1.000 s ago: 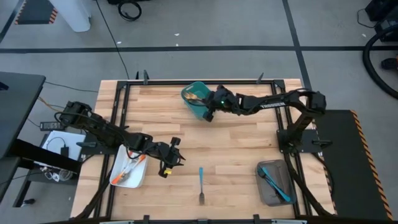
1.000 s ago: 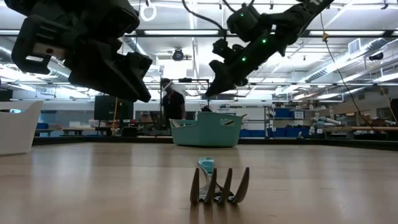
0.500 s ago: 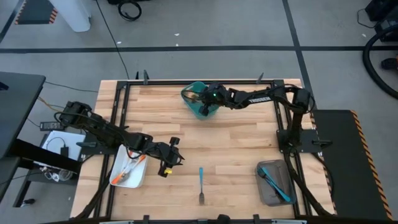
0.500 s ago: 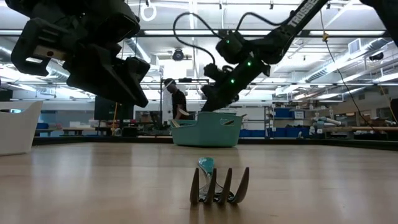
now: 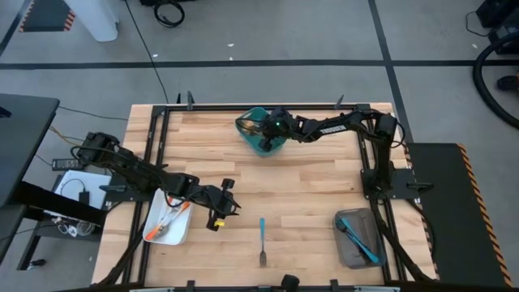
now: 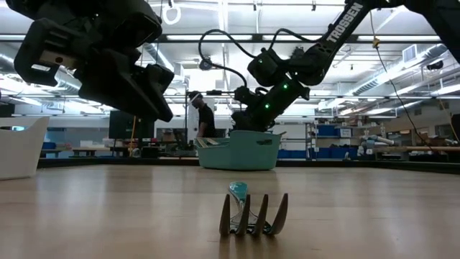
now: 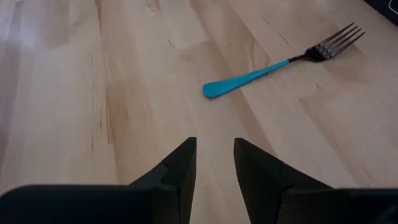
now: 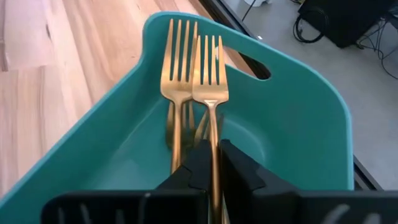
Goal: Sort silverware by color (type)
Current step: Put the gold fork into the green bin, then put the fork into the white bin
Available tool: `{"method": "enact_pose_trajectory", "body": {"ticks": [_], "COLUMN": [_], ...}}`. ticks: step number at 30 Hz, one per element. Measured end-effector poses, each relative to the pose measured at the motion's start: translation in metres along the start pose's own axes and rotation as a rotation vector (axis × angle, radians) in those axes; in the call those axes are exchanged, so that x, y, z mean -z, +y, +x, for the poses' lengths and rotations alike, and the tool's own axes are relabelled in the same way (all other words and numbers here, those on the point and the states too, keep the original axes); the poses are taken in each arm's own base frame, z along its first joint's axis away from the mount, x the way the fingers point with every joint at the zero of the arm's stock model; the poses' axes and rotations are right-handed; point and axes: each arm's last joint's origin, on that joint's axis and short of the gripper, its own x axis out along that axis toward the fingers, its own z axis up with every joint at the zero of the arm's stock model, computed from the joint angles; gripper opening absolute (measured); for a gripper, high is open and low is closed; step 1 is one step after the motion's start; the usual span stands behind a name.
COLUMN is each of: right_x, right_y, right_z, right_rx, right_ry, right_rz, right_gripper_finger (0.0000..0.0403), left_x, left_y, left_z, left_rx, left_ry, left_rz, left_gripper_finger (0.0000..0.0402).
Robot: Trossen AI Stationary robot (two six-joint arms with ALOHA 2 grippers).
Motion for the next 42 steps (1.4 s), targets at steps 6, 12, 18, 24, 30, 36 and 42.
{"method": "enact_pose_trajectory", "body": {"ticks": [6,12,18,24,30,36,42], "right_x": [-0.001,0.000,-0.010,-0.025,-0.035,-0.038,-0.035], "right_y": [-0.002,-0.004,-0.007,-0.010,-0.008,0.007,0.027], "right_z": [0.000,0.000,-0.012,-0.030,-0.052,-0.067,-0.080], "right_rx": [0.003,-0.011,-0.011,-0.016,-0.033,-0.076,-0.123], "right_ry": [-0.007,-0.005,-0.024,-0.061,-0.048,-0.014,0.055], "right_rz": [0.026,0.045,0.058,0.065,0.070,0.040,0.024], "right_gripper_finger": [0.0061,0.0107,0.0129,0.0129,0.0129,0.0129,0.0129], "left_x": [0.000,0.000,-0.001,-0.005,-0.007,-0.012,-0.024], "left_y": [0.000,0.001,0.005,0.010,0.010,0.015,0.018], "left_z": [0.000,0.000,0.000,0.000,0.000,0.000,0.000], "left_rx": [-0.001,-0.004,-0.016,-0.034,-0.038,-0.046,-0.025], "left_ry": [-0.002,-0.005,-0.018,-0.056,-0.080,-0.092,-0.077], "left_rz": [-0.001,-0.003,-0.005,0.034,0.031,-0.011,-0.008], "left_gripper_finger": [0.0116,0.0116,0.0116,0.0116,0.0116,0.0116,0.0116]}}
